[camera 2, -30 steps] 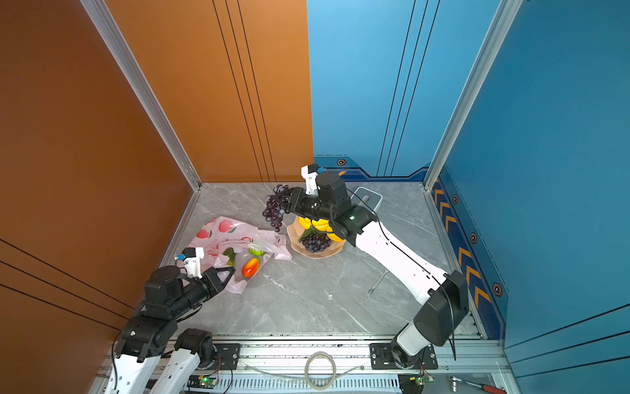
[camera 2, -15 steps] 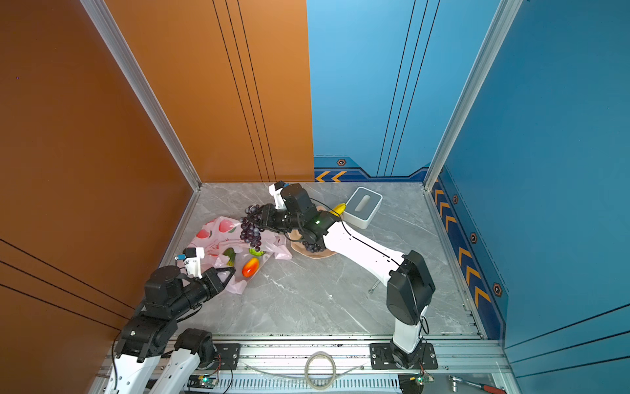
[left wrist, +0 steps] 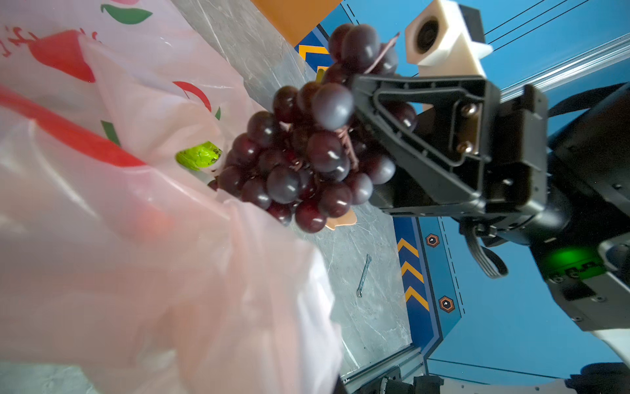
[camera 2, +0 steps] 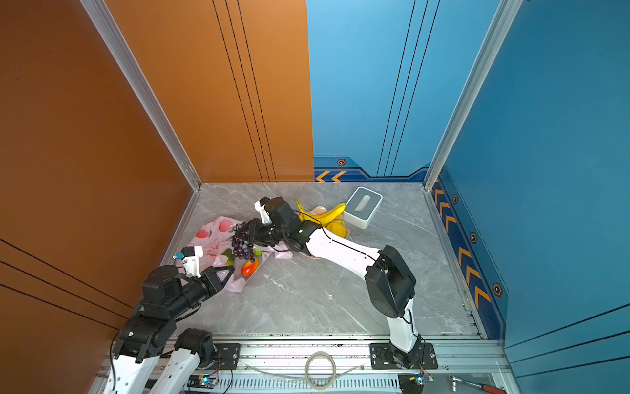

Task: Place the fruits into the plastic bag
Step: Place the fruit in the plastic bag.

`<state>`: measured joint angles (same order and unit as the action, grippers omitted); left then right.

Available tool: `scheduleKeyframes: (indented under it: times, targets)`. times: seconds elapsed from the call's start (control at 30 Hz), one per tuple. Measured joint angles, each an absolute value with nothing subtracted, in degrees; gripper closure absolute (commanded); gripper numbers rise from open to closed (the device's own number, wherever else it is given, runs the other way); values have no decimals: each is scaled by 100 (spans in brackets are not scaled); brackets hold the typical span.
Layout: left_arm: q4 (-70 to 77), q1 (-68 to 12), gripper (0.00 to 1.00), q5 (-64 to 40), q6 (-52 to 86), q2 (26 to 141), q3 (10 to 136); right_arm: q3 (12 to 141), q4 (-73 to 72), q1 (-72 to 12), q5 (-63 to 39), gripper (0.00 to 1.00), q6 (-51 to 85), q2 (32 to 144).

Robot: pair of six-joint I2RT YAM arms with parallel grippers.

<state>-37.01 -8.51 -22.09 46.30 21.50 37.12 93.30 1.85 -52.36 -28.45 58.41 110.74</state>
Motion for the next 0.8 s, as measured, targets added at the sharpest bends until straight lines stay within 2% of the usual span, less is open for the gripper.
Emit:
scheduleKeyframes:
  times: [0.8]
  targets:
    - [-3284, -823, 100, -1975, 4742, 2290, 3841, 8790, -139, -5782, -3033, 64, 5594, 11432]
